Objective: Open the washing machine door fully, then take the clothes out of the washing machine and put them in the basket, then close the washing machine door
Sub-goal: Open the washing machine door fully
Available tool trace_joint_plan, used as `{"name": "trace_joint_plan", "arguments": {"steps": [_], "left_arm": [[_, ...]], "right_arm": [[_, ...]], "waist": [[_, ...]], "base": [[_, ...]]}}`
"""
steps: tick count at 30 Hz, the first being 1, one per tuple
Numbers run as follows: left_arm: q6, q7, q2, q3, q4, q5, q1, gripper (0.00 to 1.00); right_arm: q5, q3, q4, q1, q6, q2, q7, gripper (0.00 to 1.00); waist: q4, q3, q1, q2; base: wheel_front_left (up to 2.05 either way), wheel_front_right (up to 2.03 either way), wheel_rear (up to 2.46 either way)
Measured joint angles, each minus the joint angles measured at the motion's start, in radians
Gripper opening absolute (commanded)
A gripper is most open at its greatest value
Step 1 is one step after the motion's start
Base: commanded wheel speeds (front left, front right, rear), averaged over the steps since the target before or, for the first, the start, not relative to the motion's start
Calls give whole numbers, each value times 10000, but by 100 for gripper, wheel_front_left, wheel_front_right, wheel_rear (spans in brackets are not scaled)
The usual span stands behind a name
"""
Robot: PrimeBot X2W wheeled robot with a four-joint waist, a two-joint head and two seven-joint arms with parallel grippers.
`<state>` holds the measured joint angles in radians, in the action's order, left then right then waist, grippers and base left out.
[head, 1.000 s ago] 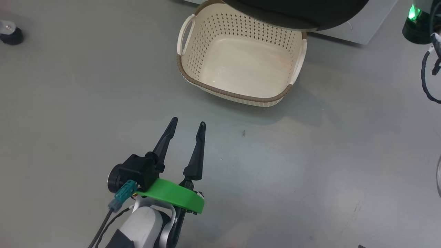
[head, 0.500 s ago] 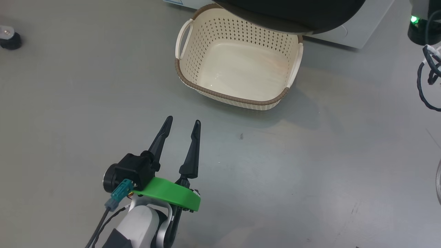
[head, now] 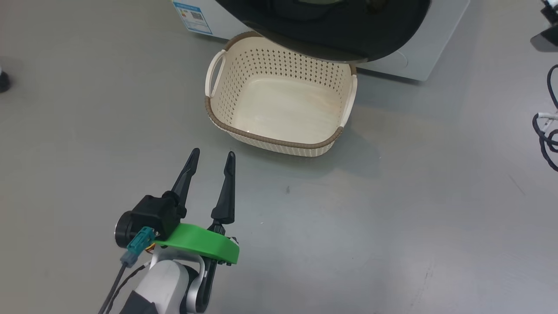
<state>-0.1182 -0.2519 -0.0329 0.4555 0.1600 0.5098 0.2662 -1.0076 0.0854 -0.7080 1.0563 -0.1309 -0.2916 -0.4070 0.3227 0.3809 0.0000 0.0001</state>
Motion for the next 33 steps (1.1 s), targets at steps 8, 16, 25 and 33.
{"name": "trace_joint_plan", "arguments": {"steps": [8, 16, 25, 33], "left_arm": [[0, 0, 0, -575, 205, -180, -57, 100], [0, 0, -2, -1112, 249, -499, -256, 100], [0, 0, -4, -1482, 257, -727, -486, 100], [0, 0, -6, -1499, 265, -729, -626, 100]], "right_arm": [[1168, 1576, 1549, -1494, 13, -194, 1467, 0], [1616, 2255, 2508, -3232, 12, -232, 3122, 0], [2259, 2169, 2815, -4857, 12, -337, 5106, 0], [2529, 2148, 2823, -6170, 31, 17, 6119, 0]], "waist": [[-507, -552, 0, -1], [-1051, -1068, 0, 0], [-1524, -1497, 0, 0], [-1770, -1739, 0, 0]], "base": [[0, 0, 0], [0, 0, 0], [0, 0, 0], [0, 0, 0]]}}
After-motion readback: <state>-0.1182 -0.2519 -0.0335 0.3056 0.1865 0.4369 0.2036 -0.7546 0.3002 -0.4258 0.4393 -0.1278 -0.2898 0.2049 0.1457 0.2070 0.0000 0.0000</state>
